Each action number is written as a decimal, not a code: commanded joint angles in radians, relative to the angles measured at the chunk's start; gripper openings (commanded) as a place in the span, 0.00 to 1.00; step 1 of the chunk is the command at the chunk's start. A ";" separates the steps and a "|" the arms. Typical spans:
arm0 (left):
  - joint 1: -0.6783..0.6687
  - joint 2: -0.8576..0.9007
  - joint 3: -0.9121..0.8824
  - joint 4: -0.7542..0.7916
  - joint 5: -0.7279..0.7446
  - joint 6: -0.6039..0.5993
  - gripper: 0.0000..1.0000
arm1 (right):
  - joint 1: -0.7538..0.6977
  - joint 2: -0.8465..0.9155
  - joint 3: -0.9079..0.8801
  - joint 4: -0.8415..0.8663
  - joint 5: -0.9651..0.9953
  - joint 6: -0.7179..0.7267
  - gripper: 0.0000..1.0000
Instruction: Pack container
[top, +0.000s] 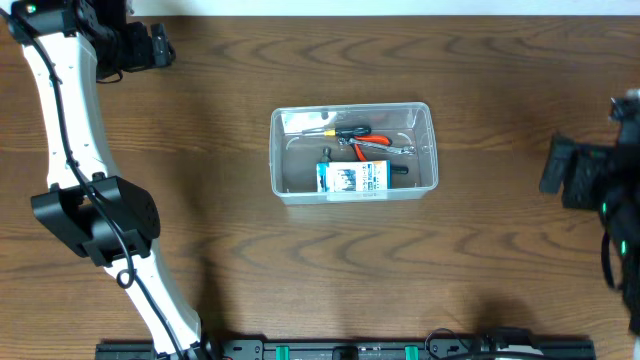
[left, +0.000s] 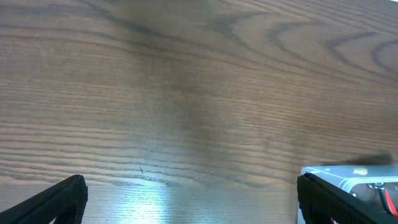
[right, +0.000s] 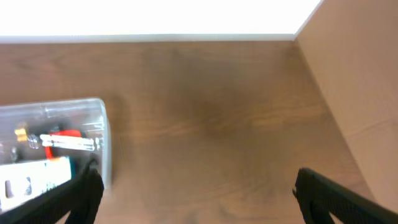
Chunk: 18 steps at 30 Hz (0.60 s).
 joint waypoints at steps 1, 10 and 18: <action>0.004 -0.004 0.017 -0.003 0.009 -0.001 0.98 | -0.005 -0.155 -0.152 0.128 -0.052 0.035 0.99; 0.004 -0.005 0.017 -0.003 0.009 -0.001 0.98 | -0.005 -0.384 -0.458 0.313 -0.204 0.059 0.99; 0.004 -0.004 0.017 -0.003 0.009 -0.001 0.98 | -0.005 -0.390 -0.477 0.261 -0.205 0.132 0.99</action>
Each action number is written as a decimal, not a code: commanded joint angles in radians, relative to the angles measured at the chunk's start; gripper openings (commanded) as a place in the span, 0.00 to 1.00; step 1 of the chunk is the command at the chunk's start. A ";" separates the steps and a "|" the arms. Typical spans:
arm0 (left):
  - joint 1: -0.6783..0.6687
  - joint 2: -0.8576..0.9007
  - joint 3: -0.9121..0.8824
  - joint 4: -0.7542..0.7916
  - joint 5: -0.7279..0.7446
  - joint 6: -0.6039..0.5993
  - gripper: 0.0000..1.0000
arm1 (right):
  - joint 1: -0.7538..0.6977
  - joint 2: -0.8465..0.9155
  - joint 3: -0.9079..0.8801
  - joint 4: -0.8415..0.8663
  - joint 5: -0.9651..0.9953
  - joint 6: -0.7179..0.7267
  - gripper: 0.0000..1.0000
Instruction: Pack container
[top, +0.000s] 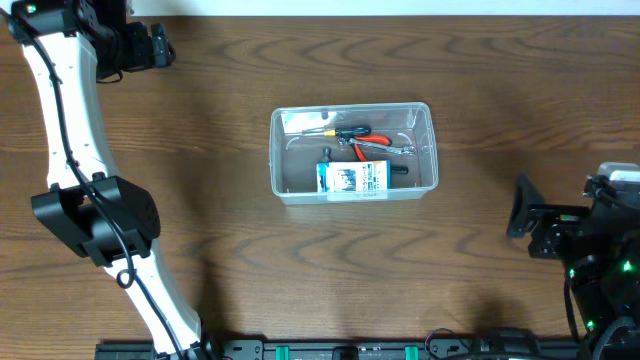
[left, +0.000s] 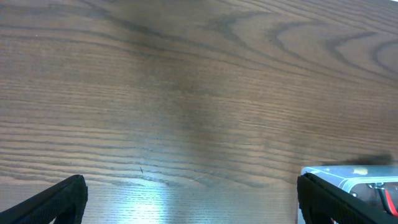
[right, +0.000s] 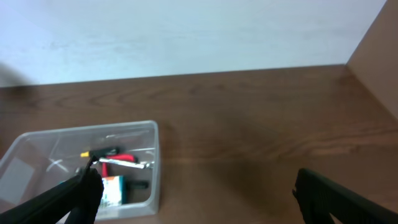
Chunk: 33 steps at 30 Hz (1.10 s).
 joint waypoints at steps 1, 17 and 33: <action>0.004 -0.005 0.017 -0.003 0.009 -0.002 0.98 | -0.005 -0.007 -0.003 -0.036 -0.019 0.039 0.99; 0.004 -0.005 0.017 -0.003 0.009 -0.002 0.98 | -0.005 -0.008 -0.003 0.034 -0.014 -0.003 0.99; 0.004 -0.005 0.017 -0.003 0.009 -0.002 0.98 | 0.004 -0.296 -0.204 0.209 0.020 -0.019 0.99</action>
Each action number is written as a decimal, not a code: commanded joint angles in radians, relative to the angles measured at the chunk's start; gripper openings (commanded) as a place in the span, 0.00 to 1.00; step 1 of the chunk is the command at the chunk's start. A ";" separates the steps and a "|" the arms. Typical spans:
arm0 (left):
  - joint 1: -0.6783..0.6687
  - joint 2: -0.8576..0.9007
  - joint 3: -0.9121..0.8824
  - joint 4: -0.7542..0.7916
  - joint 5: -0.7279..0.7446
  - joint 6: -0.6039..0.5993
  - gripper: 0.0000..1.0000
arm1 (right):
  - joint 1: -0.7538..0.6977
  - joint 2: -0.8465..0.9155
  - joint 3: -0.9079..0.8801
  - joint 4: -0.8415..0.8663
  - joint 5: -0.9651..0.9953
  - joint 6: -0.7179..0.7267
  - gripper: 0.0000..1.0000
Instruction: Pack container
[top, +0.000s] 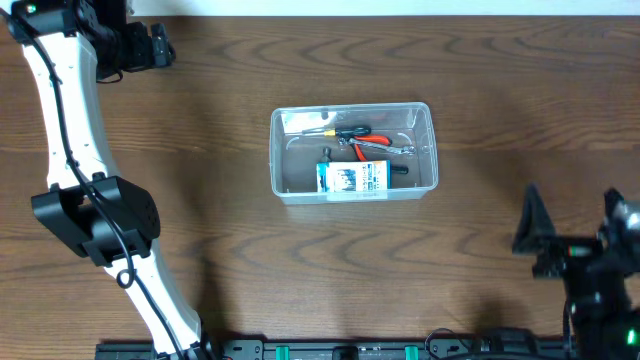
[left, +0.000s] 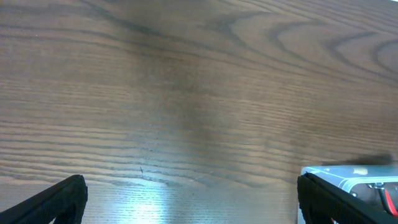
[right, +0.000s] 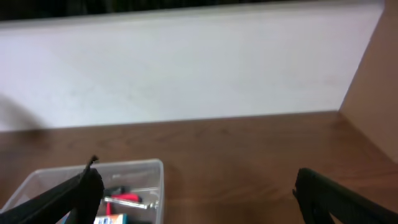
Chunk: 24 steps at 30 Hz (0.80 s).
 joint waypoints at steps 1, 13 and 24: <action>0.004 -0.005 0.017 -0.003 0.009 -0.001 0.98 | 0.004 -0.092 -0.088 0.044 0.016 -0.016 0.99; 0.004 -0.005 0.017 -0.003 0.009 -0.001 0.98 | 0.018 -0.369 -0.467 0.390 0.016 -0.016 0.99; 0.004 -0.004 0.017 -0.003 0.009 -0.001 0.98 | 0.090 -0.369 -0.661 0.518 0.032 -0.043 0.99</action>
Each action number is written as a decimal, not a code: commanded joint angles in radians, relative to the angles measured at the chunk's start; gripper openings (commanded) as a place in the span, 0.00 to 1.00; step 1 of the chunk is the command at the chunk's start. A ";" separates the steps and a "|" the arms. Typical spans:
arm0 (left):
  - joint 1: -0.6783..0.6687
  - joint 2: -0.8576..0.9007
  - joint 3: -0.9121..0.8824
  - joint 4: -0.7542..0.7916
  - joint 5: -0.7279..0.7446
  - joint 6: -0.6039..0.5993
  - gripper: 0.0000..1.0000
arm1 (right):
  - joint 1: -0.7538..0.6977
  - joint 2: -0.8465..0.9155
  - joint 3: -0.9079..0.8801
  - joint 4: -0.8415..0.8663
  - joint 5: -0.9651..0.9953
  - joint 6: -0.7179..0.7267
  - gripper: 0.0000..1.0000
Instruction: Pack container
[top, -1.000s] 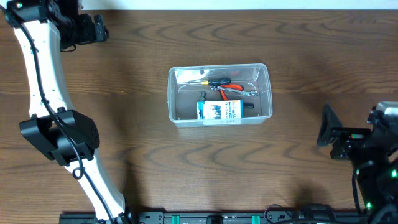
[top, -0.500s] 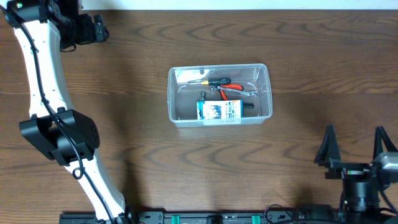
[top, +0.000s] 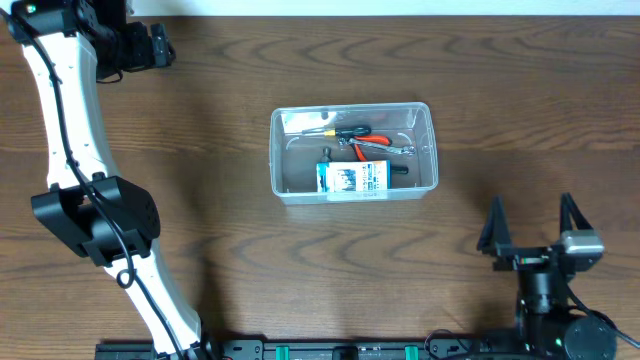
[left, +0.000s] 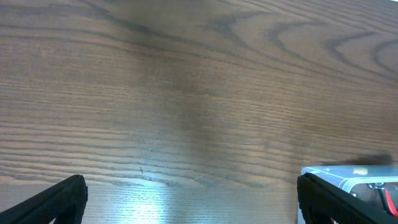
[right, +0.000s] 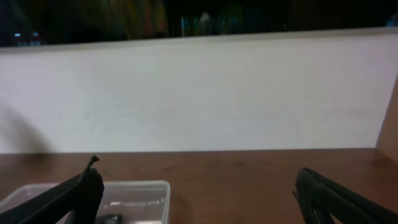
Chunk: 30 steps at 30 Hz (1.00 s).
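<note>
A clear plastic container (top: 353, 151) stands mid-table, holding red-handled pliers (top: 368, 145), a small screwdriver (top: 335, 131) and a blue-and-white packet (top: 352, 178). My left gripper (top: 160, 46) is at the far left back corner, open, with bare table between its fingers (left: 62, 199); the container's corner (left: 348, 177) shows at its right. My right gripper (top: 533, 222) sits near the front right edge, open and empty, facing the back wall; the container (right: 134, 196) lies low in its view beside the left finger (right: 78, 193).
The left arm (top: 70, 150) runs down the table's left side. A white wall (right: 199, 93) closes the back, and a tan side panel (right: 388, 124) stands at the right. Black rails (top: 350, 350) line the front edge.
My right gripper has drawn back to the front edge and tipped up, so its camera sees more wall and less container. The left arm and the container's contents are unchanged.
My right gripper was open at the right edge, level with the container. It then stood lower and nearer the front, then near the front right corner, and now at the front edge pointing backward. The left gripper has stayed open at the back left throughout.
</note>
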 joint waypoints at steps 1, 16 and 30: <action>0.004 -0.004 0.017 -0.003 0.009 -0.001 0.98 | 0.011 -0.009 -0.055 0.024 0.019 -0.042 0.99; 0.004 -0.004 0.017 -0.003 0.009 -0.001 0.98 | 0.008 -0.009 -0.251 0.087 0.049 -0.094 0.99; 0.004 -0.004 0.017 -0.003 0.009 -0.001 0.98 | 0.008 -0.009 -0.340 0.129 0.045 -0.107 0.99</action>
